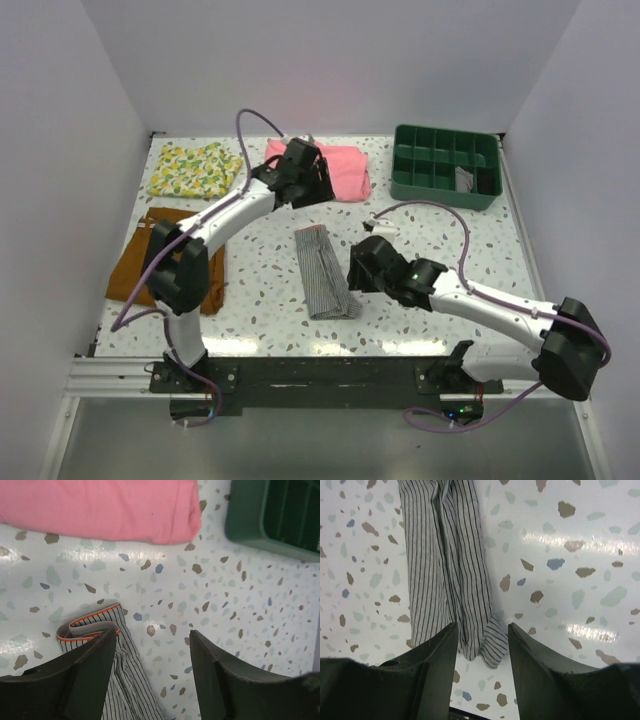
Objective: Roll the underwear
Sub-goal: Fold the underwear at the center of the board.
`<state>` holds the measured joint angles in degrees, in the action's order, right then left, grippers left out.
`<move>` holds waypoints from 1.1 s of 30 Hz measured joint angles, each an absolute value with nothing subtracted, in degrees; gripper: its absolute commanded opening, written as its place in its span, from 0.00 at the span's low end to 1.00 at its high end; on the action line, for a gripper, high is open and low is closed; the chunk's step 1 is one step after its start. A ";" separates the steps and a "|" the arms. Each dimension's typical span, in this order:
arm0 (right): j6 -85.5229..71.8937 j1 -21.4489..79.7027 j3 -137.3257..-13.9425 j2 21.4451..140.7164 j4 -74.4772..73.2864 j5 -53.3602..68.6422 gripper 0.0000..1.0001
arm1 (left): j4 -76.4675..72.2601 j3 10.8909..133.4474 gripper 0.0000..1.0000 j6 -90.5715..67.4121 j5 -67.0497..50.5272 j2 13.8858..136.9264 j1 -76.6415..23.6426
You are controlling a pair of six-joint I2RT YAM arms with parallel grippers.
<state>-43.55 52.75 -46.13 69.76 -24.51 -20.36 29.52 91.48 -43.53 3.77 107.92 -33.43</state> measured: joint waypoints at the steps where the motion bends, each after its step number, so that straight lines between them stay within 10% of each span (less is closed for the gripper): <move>1: -42.68 51.53 -47.16 70.54 -24.29 -18.87 0.48 | 29.39 91.48 0.66 -43.33 4.16 105.78 -33.10; 17: -27.55 40.53 -73.34 99.72 -20.53 1.63 0.40 | 25.93 60.80 0.68 -43.44 7.92 81.58 -22.52; 33: -26.26 34.92 -79.13 109.56 -17.32 10.48 0.36 | 25.76 55.75 0.67 -43.92 6.81 78.59 -22.57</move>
<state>-26.26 34.92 -79.13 109.56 -17.32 10.48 25.76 55.75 -43.92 6.81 78.59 -22.57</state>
